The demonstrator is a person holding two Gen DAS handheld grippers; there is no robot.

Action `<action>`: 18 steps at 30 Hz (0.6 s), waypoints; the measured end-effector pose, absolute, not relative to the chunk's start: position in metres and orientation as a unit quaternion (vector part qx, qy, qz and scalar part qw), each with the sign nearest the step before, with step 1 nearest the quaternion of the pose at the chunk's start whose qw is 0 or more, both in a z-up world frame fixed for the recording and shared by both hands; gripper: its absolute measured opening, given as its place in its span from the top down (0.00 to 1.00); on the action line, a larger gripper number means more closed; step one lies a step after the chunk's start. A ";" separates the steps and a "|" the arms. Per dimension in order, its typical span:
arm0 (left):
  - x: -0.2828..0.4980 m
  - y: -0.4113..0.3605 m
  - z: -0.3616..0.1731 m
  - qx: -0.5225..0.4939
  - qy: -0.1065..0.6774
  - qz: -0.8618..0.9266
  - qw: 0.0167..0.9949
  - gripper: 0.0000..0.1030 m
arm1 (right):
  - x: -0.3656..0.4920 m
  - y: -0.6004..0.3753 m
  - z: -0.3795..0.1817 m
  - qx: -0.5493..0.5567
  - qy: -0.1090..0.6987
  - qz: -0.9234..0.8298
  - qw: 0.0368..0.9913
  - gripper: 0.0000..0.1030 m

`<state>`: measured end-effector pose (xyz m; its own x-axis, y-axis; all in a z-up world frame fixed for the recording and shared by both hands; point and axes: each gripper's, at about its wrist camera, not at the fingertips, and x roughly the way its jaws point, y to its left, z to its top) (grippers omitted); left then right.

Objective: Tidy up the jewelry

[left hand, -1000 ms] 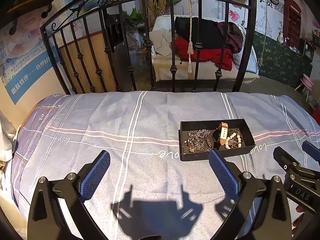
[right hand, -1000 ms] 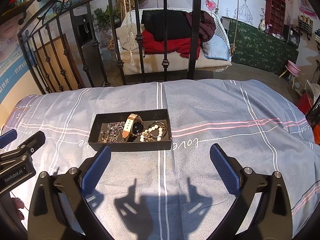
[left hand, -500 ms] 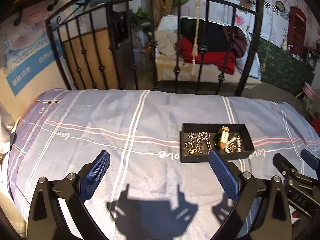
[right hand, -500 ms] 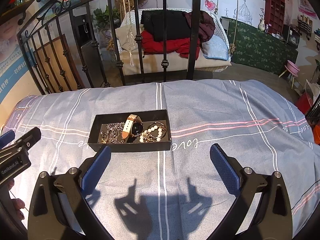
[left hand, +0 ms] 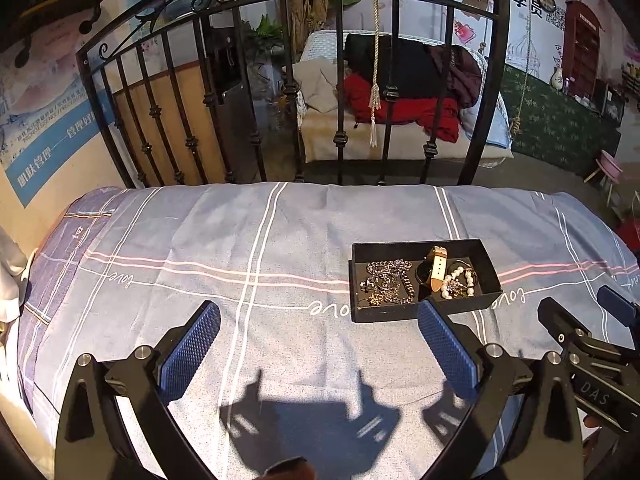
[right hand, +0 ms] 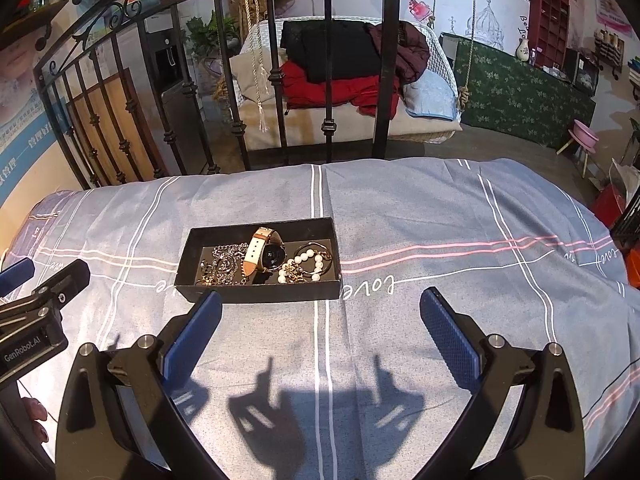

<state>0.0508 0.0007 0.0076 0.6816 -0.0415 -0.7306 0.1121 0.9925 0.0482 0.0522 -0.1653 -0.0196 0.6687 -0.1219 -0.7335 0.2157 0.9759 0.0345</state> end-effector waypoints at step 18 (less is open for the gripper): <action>0.049 -0.005 0.009 0.063 0.406 -0.022 0.911 0.06 | 0.054 -0.167 -0.017 0.060 0.396 -0.093 0.912 0.05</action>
